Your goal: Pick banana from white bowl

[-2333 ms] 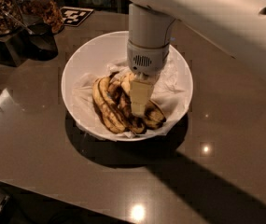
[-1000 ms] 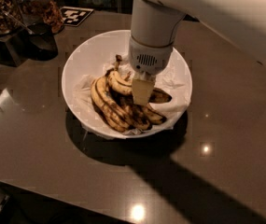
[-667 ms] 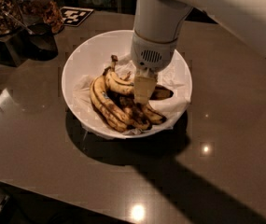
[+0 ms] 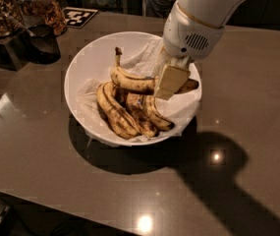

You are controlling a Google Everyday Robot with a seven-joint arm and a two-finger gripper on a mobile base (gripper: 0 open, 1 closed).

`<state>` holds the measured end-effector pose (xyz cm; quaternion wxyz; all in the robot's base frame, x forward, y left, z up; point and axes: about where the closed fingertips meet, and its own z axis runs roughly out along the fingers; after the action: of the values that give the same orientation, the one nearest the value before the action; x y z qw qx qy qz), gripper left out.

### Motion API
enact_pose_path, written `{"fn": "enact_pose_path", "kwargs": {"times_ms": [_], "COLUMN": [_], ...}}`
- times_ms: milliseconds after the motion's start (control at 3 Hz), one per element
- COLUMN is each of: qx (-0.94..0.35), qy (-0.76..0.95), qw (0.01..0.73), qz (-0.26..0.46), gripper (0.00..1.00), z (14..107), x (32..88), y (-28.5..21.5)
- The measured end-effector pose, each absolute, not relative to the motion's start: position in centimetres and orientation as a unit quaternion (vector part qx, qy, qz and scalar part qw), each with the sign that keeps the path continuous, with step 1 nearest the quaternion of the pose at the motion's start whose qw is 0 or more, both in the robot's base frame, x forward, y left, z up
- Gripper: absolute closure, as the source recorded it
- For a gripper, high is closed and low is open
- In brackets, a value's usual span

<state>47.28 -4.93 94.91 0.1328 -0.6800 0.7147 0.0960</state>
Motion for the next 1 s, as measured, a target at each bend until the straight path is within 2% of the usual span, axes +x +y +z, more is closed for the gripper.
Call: {"fn": "enact_pose_path", "kwargs": {"times_ms": [1000], "qx": [-0.675], "qy": [0.703], "qw": [0.180], "qz": [0.131], "gripper": [1.00], "z": [96.9], "x": [44.0], "y": [-9.6]}}
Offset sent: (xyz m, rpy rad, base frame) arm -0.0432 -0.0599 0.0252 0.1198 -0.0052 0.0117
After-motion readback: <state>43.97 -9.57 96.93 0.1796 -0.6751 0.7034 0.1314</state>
